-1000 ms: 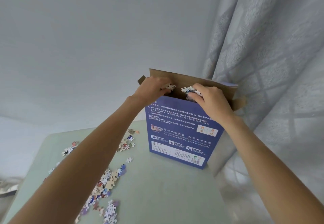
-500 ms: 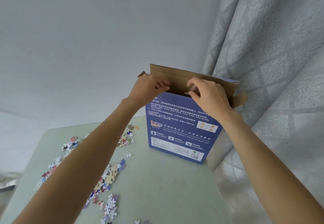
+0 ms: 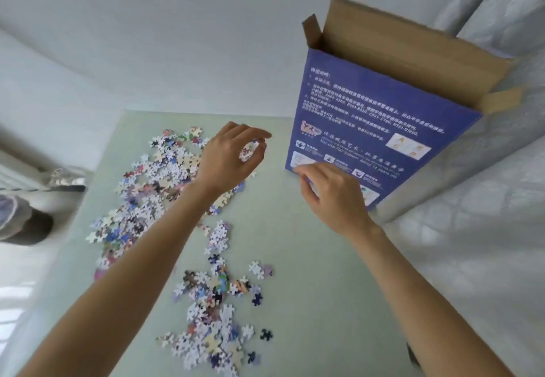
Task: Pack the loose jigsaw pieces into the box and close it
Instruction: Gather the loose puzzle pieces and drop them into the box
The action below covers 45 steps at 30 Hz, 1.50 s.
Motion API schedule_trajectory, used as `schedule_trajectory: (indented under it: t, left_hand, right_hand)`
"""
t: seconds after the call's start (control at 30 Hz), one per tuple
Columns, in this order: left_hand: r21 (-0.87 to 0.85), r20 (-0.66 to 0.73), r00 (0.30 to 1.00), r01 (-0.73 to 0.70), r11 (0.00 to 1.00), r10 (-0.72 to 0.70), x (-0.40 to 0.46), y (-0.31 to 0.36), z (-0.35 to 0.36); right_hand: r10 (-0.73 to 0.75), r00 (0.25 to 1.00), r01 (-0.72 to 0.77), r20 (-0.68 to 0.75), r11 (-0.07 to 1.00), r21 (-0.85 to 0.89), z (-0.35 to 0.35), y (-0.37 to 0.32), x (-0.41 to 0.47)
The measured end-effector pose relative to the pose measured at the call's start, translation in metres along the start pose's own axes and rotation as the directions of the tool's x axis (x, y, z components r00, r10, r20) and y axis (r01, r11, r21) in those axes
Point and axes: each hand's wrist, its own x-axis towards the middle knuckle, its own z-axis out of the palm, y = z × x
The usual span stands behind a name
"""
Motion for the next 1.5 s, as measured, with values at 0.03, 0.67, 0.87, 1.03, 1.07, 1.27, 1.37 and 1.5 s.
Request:
schedule_trajectory:
  t: [0.03,0.67,0.87,1.03,1.07,1.27,1.37,1.5]
  left_hand:
    - [0.017,0.075,0.992,0.097,0.995,-0.098,-0.028,-0.013,-0.001]
    - [0.402,0.562,0.382,0.649,0.646,-0.734,-0.298,-0.03,0.015]
    - [0.385,0.535,0.436,0.637,0.668,-0.724,-0.306,-0.035,0.015]
    - [0.318,0.519,0.447,0.69,0.65,-0.729,-0.312,-0.033,0.016]
    - [0.3,0.521,0.446,0.703,0.645,-0.728,-0.314,-0.033,0.017]
    - [0.246,0.53,0.449,0.731,0.637,-0.72,-0.31,-0.029,0.016]
    - [0.245,0.546,0.455,0.716,0.654,-0.703,-0.308,-0.026,0.016]
    - [0.268,0.62,0.433,0.666,0.696,-0.654,-0.311,-0.019,0.015]
  right_hand:
    - [0.054,0.992,-0.059,0.111,0.997,0.042,0.02,-0.007,-0.015]
    - [0.196,0.591,-0.461,0.783,0.878,0.128,0.173,-0.137,-0.134]
    - [0.126,0.654,-0.173,0.746,0.985,-0.015,0.206,-0.108,-0.066]
    - [0.109,0.406,-0.133,0.907,0.989,-0.06,0.223,-0.107,-0.044]
    - [0.079,0.379,-0.104,0.922,0.994,-0.043,0.22,-0.11,-0.046]
    - [-0.085,0.342,0.095,0.936,0.994,0.056,0.191,-0.122,-0.099]
    - [-0.019,0.412,0.092,0.911,0.996,-0.021,0.188,-0.127,-0.121]
    - [0.059,0.531,-0.066,0.845,0.997,-0.028,0.187,-0.135,-0.134]
